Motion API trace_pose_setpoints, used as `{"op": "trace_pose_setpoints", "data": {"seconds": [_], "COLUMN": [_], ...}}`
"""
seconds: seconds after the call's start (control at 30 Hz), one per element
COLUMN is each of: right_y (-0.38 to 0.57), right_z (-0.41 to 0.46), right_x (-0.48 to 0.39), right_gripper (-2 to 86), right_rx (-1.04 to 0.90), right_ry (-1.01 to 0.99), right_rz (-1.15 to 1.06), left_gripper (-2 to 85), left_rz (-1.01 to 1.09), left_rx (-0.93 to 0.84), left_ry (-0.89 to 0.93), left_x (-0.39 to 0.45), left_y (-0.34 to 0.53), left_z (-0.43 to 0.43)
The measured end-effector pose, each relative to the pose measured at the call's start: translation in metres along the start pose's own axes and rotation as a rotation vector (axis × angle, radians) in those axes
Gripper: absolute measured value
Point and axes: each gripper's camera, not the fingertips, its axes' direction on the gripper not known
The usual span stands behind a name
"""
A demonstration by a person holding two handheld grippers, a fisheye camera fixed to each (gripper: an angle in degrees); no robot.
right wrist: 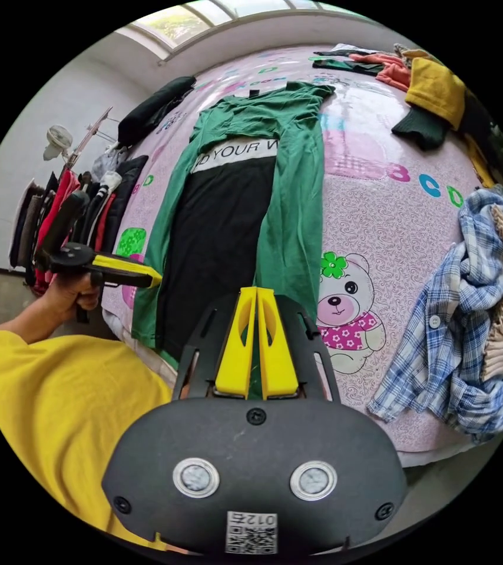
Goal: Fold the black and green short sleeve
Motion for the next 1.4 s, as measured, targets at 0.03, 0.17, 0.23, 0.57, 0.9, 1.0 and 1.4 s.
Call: {"op": "trace_pose_setpoints", "data": {"seconds": [0.03, 0.17, 0.23, 0.57, 0.9, 1.0, 1.4], "right_y": [-0.001, -0.003, -0.01, -0.064, -0.021, 0.017, 0.065], "right_z": [0.006, -0.003, -0.012, 0.024, -0.071, -0.112, -0.121], "right_x": [-0.001, -0.021, -0.032, -0.099, -0.007, 0.072, 0.177], "right_gripper": [0.7, 0.7, 0.7, 0.6, 0.9, 1.6, 8.4], "right_rx": [-0.029, -0.005, 0.038, -0.073, -0.06, -0.05, -0.171], "right_ry": [-0.007, 0.042, -0.033, -0.208, -0.141, -0.219, -0.51], "right_rz": [-0.01, -0.08, -0.112, -0.336, -0.211, -0.026, 0.236], "left_gripper": [0.5, 0.5, 0.5, 0.5, 1.3, 3.0, 7.9], "left_rz": [0.001, -0.017, -0.06, -0.143, -0.201, -0.251, -0.305], "left_rx": [-0.007, 0.095, 0.128, 0.07, 0.114, 0.073, 0.086], "left_ry": [-0.011, 0.023, 0.041, 0.057, 0.083, 0.271, 0.633], "left_x": [0.0, -0.018, -0.036, -0.094, -0.123, -0.14, -0.174], "left_y": [0.004, 0.023, 0.024, 0.018, 0.134, 0.192, 0.278], "left_z": [0.0, -0.021, -0.03, -0.016, -0.026, -0.002, 0.058]}}
